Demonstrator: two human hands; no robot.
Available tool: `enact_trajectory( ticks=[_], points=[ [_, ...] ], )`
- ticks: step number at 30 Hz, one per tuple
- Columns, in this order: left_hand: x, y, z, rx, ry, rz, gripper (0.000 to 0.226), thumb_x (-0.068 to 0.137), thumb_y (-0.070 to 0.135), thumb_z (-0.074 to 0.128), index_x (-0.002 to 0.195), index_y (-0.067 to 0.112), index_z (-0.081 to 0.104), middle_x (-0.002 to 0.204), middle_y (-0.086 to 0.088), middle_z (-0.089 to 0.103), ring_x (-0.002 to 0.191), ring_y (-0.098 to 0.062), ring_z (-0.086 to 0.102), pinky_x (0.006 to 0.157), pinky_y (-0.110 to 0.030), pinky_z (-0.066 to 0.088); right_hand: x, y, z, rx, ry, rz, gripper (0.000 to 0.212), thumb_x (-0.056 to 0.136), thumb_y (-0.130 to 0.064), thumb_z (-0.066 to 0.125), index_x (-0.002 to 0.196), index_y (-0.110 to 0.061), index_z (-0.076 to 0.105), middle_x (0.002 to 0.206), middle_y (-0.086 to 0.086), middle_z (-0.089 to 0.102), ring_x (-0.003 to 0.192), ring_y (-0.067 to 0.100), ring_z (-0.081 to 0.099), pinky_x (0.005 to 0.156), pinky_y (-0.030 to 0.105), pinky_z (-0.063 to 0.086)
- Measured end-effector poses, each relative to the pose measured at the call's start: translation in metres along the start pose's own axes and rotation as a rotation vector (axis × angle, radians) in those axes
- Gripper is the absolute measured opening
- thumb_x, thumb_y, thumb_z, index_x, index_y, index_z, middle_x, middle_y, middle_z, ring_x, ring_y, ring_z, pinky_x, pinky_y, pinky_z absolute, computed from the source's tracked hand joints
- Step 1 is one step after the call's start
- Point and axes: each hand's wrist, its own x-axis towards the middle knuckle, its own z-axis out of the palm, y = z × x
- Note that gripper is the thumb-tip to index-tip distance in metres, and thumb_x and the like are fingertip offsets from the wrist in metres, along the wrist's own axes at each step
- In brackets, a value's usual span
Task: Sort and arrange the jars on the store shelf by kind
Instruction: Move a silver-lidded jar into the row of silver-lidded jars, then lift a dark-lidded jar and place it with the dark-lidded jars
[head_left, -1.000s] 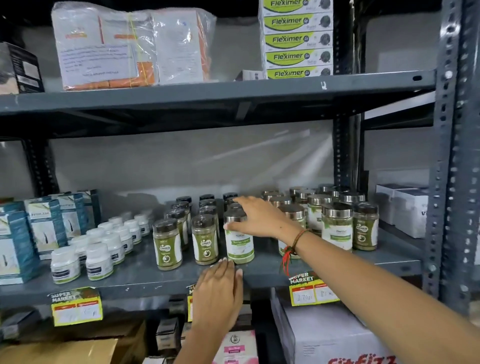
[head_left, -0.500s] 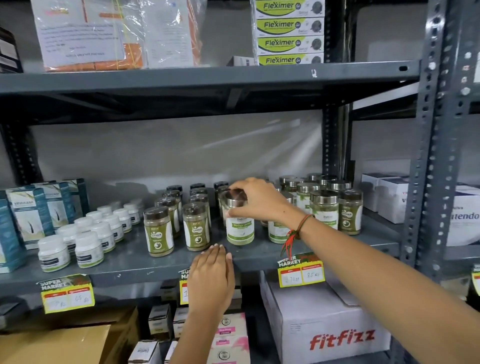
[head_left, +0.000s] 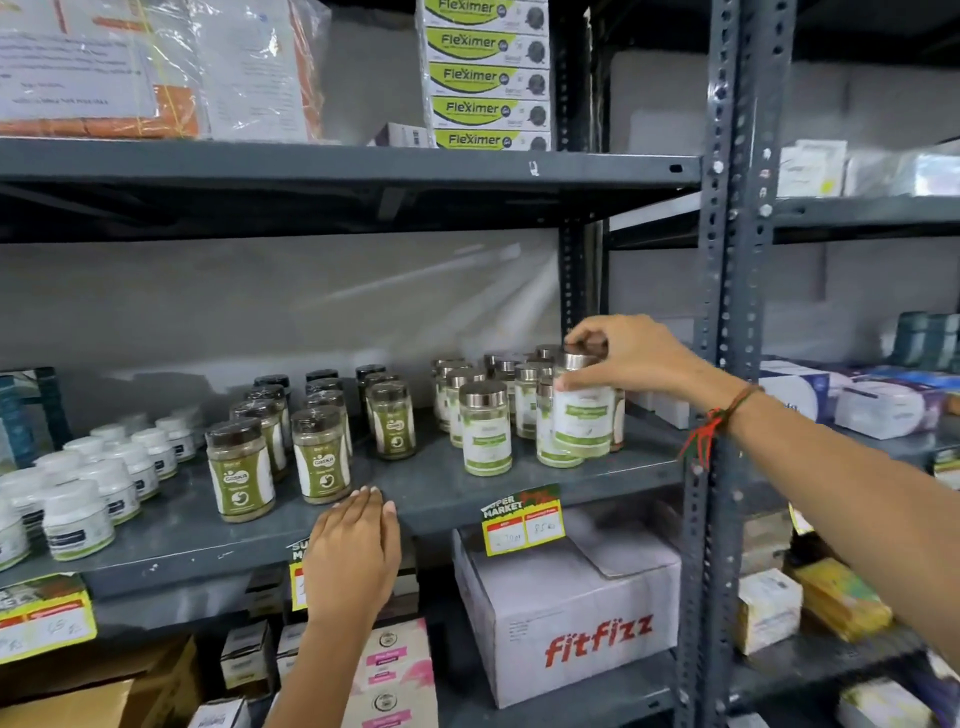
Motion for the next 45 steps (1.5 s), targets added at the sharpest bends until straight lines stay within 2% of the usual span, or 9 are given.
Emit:
enact_trajectory(
  ticks=[4,11,20,26,29,31,35,41,45],
  points=[
    [-0.001,0.001,0.001,-0.001,0.0,-0.014,0.048,0.092,0.033,0.038,0.108,0.002,0.071,0.111,-0.014,0.072,0.108,-0.027,0.065,0.1,-0.042,0.046,0.001,0.04,-0.012,-0.114,-0.041,0.091,0.078,0.055,-0.073,0.074,0.117,-0.027,0.063,0.113,-0.007,0.067,0.103,0.013,0.063,0.089,0.035,0.052],
    [-0.002,0.001,0.007,-0.015,0.034,-0.029,0.05,0.091,0.036,0.037,0.107,0.003,0.071,0.11,-0.013,0.072,0.107,-0.027,0.066,0.099,-0.044,0.046,0.009,0.082,-0.002,-0.45,-0.095,0.17,0.082,0.058,-0.078,0.067,0.122,-0.027,0.059,0.111,0.001,0.067,0.096,0.026,0.063,0.072,0.034,0.05],
    [-0.003,0.005,0.011,0.003,0.112,-0.066,0.046,0.09,0.034,0.04,0.104,0.004,0.073,0.107,-0.012,0.073,0.103,-0.029,0.067,0.094,-0.044,0.048,0.021,0.096,0.011,-0.542,-0.121,0.245,0.061,0.066,-0.071,0.068,0.103,-0.023,0.061,0.076,-0.005,0.056,0.051,0.01,0.045,0.063,0.03,0.046],
    [-0.003,0.006,0.013,0.016,0.134,-0.06,0.045,0.091,0.034,0.041,0.104,0.004,0.073,0.105,-0.012,0.074,0.102,-0.028,0.068,0.092,-0.044,0.048,0.029,0.094,0.011,-0.631,-0.21,0.27,0.06,0.072,-0.071,0.063,0.104,-0.021,0.06,0.09,-0.001,0.059,0.055,0.01,0.047,0.066,0.032,0.051],
    [-0.003,0.006,0.014,0.026,0.152,-0.06,0.045,0.091,0.034,0.041,0.103,0.004,0.073,0.104,-0.012,0.074,0.1,-0.028,0.068,0.091,-0.044,0.049,0.031,0.091,0.011,-0.743,-0.235,0.259,0.067,0.069,-0.076,0.061,0.108,-0.022,0.058,0.102,0.002,0.061,0.079,0.019,0.057,0.068,0.036,0.049],
    [-0.003,0.005,0.015,0.035,0.167,-0.059,0.045,0.091,0.034,0.041,0.103,0.004,0.073,0.103,-0.012,0.074,0.099,-0.029,0.068,0.09,-0.044,0.049,0.035,0.087,0.01,-0.83,-0.149,0.196,0.071,0.069,-0.08,0.054,0.109,-0.022,0.058,0.103,0.003,0.063,0.095,0.026,0.06,0.065,0.036,0.043],
    [-0.003,0.006,0.017,0.043,0.174,-0.066,0.045,0.091,0.033,0.042,0.102,0.005,0.074,0.102,-0.012,0.074,0.098,-0.029,0.069,0.088,-0.044,0.05,0.045,0.08,0.005,-0.737,0.084,-0.008,0.071,0.076,-0.075,0.052,0.125,-0.024,0.057,0.114,0.007,0.063,0.099,0.032,0.062,0.069,0.04,0.047],
    [-0.002,0.005,0.015,0.048,0.153,-0.047,0.045,0.091,0.033,0.041,0.104,0.004,0.073,0.104,-0.012,0.074,0.1,-0.028,0.068,0.09,-0.044,0.05,0.063,0.077,0.017,-0.434,-0.462,0.068,0.073,0.079,-0.058,0.068,0.139,-0.023,0.048,0.141,0.001,0.05,0.124,0.023,0.05,0.1,0.038,0.043],
    [-0.002,0.003,0.015,0.05,0.116,-0.033,0.049,0.091,0.036,0.038,0.108,0.005,0.072,0.108,-0.012,0.073,0.103,-0.027,0.067,0.094,-0.044,0.049,0.073,0.087,0.029,-0.324,-0.545,0.119,0.068,0.077,-0.051,0.073,0.134,-0.024,0.049,0.113,-0.008,0.058,0.105,0.019,0.058,0.091,0.038,0.052]
  ],
)
